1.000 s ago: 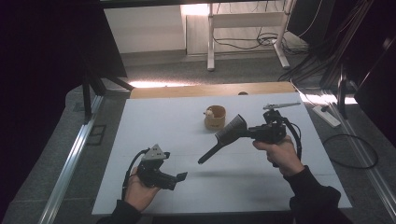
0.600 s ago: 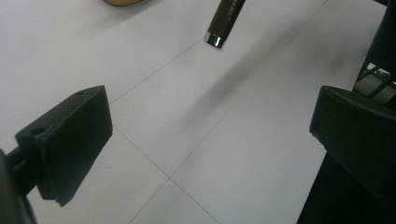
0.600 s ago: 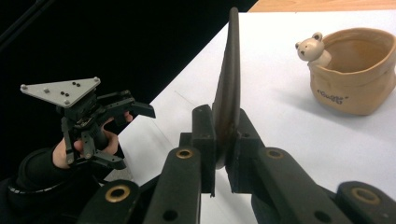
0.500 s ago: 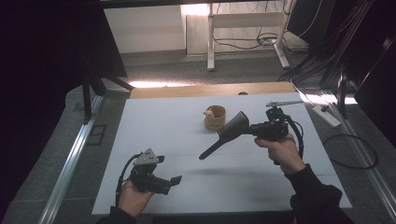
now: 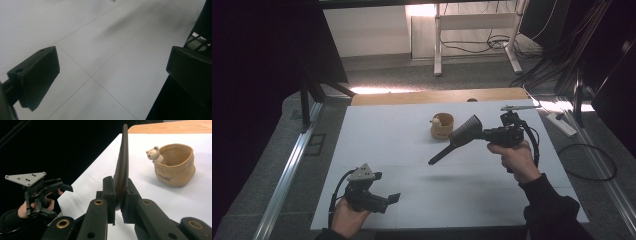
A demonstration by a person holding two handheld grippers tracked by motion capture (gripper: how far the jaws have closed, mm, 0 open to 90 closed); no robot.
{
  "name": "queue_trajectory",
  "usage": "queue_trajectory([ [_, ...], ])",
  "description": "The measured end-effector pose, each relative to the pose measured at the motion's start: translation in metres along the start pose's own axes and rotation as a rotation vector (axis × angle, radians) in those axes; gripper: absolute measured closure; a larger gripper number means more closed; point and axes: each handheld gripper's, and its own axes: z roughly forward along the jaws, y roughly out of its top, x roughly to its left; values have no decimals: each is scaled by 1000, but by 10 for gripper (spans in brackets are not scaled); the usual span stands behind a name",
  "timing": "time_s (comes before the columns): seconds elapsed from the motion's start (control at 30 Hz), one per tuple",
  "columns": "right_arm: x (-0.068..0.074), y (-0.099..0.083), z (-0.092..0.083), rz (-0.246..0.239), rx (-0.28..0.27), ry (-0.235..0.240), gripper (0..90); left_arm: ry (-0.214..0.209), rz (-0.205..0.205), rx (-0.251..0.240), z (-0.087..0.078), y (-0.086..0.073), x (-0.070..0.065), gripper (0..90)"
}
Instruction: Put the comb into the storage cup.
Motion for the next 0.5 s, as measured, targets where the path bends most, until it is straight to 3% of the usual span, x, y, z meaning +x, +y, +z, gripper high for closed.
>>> queue_trajectory([
  [0.3, -2, 6, -4, 3, -25, -15, 843, 25, -6, -25, -12, -8, 2, 0],
  [0.5, -4, 10, -3, 14, -34, -19, 843, 34, -28, -12, -17, -15, 4, 0],
])
